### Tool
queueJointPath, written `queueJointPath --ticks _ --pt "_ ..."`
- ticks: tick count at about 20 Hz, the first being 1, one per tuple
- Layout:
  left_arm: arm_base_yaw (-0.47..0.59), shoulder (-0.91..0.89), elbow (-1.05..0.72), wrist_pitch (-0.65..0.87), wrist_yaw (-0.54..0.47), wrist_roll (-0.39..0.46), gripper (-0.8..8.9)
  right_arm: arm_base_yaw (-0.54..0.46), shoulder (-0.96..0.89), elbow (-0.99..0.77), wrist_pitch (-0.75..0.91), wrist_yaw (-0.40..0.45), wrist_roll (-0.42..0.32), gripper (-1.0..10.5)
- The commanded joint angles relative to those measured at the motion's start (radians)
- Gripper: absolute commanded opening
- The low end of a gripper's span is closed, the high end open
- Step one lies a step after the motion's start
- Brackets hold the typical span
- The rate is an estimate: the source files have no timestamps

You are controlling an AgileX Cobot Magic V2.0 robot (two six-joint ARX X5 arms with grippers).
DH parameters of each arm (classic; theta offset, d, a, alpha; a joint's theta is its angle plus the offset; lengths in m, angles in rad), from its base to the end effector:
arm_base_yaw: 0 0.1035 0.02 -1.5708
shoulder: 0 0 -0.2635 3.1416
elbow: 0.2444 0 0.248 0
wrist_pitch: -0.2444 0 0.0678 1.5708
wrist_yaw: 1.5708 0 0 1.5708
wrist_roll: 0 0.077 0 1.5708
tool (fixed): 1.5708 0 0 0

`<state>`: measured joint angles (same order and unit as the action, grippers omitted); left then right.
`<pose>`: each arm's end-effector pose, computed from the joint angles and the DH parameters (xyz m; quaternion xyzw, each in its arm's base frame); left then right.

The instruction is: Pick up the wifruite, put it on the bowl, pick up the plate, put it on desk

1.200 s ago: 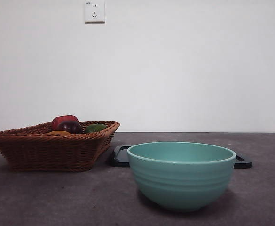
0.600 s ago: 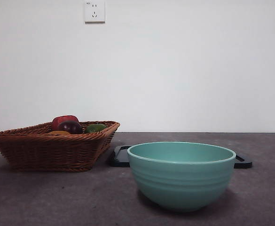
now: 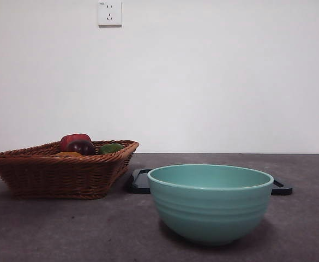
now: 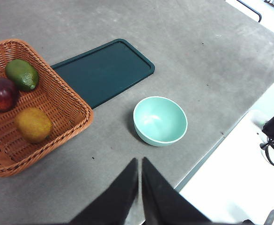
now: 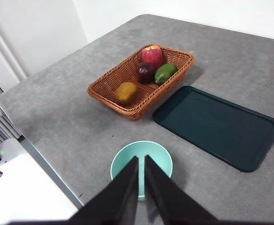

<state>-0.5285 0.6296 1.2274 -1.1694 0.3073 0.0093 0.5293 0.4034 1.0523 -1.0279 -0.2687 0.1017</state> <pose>0.0667 -0.0659 0.3673 0.0352 0.2784 -0.3907 0.8767 0.0458 0.0505 0.3476 0.0216 0.2059 0.3716 0.9050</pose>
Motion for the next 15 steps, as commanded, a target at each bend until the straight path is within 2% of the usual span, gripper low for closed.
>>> queueJointPath --ticks 1,5,6,10,15 --pt "0.018 0.001 0.013 0.017 0.005 0.005 0.1 0.005 0.005 0.018 0.01 0.0 0.002 0.1" --pt "0.203 -0.006 -0.02 0.029 0.005 0.01 0.1 0.005 0.005 0.018 0.01 0.0 0.002 0.1" --pt "0.259 -0.021 -0.055 0.075 0.005 0.009 0.1 0.005 0.005 0.018 0.01 0.0 0.002 0.1" --pt "0.436 -0.151 -0.354 0.46 0.004 0.036 0.1 0.005 0.005 0.018 0.01 0.0 0.002 0.1" --pt "0.513 -0.303 -0.743 0.858 0.004 0.053 0.1 0.005 0.005 0.018 0.01 0.0 0.002 0.1"
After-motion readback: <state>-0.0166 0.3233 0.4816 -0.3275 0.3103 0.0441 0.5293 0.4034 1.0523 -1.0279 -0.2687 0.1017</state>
